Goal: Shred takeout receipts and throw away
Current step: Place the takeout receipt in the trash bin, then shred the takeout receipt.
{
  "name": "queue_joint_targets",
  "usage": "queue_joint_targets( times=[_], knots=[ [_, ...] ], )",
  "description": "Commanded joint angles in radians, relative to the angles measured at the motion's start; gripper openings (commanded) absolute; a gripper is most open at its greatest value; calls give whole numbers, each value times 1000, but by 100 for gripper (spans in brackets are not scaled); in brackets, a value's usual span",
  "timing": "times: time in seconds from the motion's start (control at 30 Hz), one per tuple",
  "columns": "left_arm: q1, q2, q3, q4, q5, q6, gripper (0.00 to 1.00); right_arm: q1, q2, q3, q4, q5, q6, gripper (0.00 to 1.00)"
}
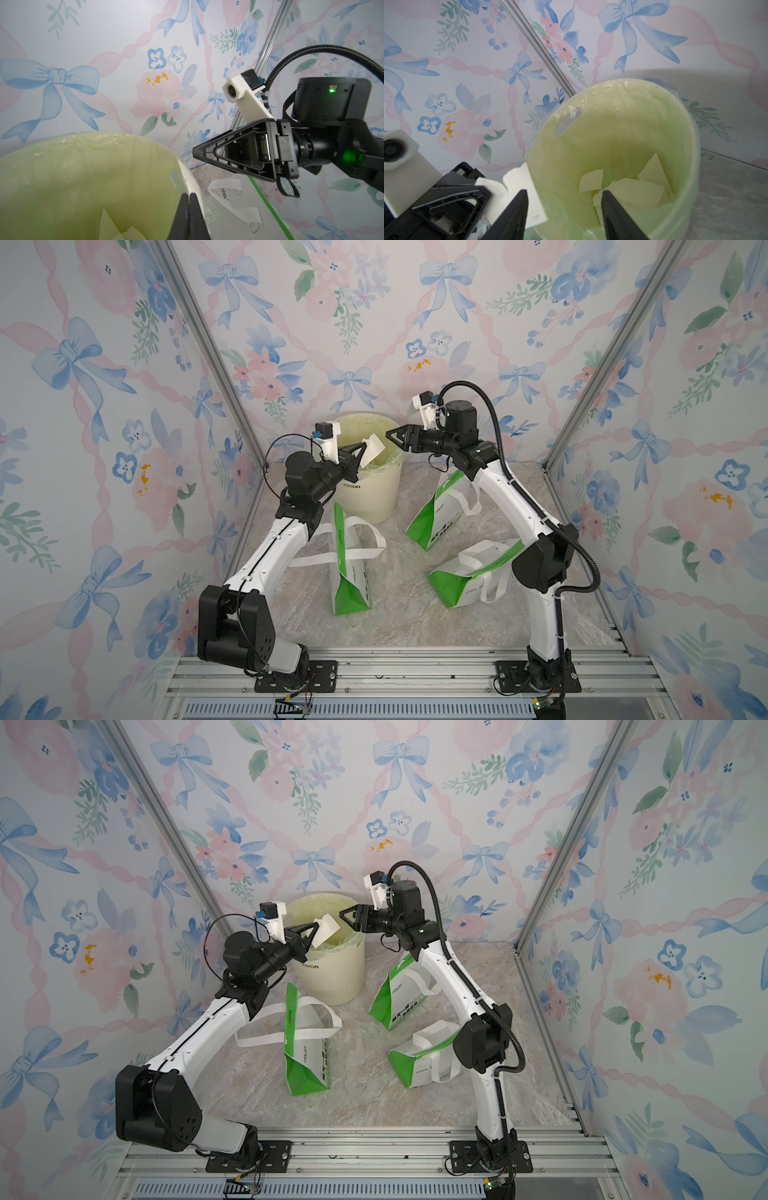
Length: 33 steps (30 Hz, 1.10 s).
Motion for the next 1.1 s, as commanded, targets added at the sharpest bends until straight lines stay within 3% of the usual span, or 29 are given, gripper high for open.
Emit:
queue_joint_targets(
  times=[0.0,0.33,0.57,0.8,1.07],
  knots=[
    [1,-66,-13,31,83,41,0,-12,-117,-18,-55,-43,-41,59],
    [-30,-109,-36,34,208,120,0,24,-167,-25,-200,-271,-79,65],
    [-46,-113,-36,41,263,136,0,45,-167,-25,-244,-310,-89,59],
    [-45,-115,-38,57,271,125,0,46,-176,-63,-178,-349,-39,39],
    [-45,-112,-45,99,242,87,0,47,-195,-141,-59,-360,29,1]
  ],
)
